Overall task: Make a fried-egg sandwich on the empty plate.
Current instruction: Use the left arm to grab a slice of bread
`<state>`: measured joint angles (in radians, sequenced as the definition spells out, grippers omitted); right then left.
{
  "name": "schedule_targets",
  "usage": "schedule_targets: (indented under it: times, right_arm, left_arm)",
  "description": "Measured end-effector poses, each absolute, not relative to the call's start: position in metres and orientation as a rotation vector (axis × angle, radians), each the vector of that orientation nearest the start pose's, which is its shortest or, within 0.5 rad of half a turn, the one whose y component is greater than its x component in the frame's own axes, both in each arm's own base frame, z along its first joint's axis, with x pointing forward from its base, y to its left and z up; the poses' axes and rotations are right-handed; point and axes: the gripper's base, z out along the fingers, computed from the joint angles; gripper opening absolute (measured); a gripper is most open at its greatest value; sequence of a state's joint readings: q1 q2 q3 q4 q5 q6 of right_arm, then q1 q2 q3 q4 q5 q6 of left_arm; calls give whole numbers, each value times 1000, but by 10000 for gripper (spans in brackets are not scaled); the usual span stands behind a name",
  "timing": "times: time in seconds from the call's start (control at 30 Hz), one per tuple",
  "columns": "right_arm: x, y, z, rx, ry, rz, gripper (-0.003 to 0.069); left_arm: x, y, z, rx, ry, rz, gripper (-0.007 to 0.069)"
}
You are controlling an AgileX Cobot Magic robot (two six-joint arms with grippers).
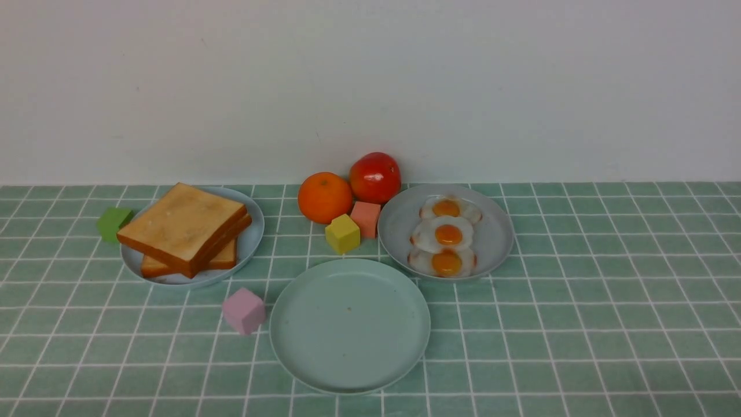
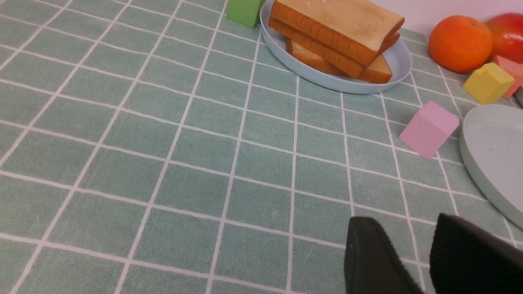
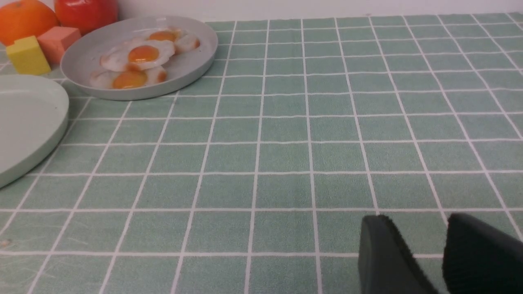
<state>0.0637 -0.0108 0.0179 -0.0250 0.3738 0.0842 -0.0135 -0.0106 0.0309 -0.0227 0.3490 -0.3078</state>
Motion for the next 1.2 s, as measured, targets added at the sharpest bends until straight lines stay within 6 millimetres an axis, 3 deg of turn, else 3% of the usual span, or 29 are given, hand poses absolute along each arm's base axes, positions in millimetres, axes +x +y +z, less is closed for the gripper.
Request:
schedule_targets:
  times: [0.3, 0.5, 0.63, 0.73, 0.83, 0.93, 1.07, 1.2]
  right_arm:
    - [52, 3, 174, 4, 1865, 78, 241]
    - [52, 3, 174, 4, 1865, 78, 241]
    - [52, 2, 174, 3, 1865, 76, 241]
    - [53, 2, 176, 1, 1841, 73, 241]
    - [54, 4, 179, 92, 1793, 180, 241]
    - [56, 7, 189, 271, 1672, 386, 241]
    - [56, 6, 199, 447, 1528, 579, 241]
    - [55, 6, 210, 552, 1477, 712, 238]
  left_arm:
    - [56, -6, 191, -708, 1540, -763, 238]
    - [56, -6, 201, -797, 1446, -884, 197]
    - [51, -11, 232, -617, 1508, -827, 115]
    - [53, -21, 276, -323, 1704, -679, 40]
    - [67, -30, 300, -142, 1926, -606, 14]
    - [92, -38, 313, 35, 2216, -525, 7]
    - [122, -41, 326, 101, 2332, -488, 6]
    - [158, -44, 323, 122, 2428, -452, 6]
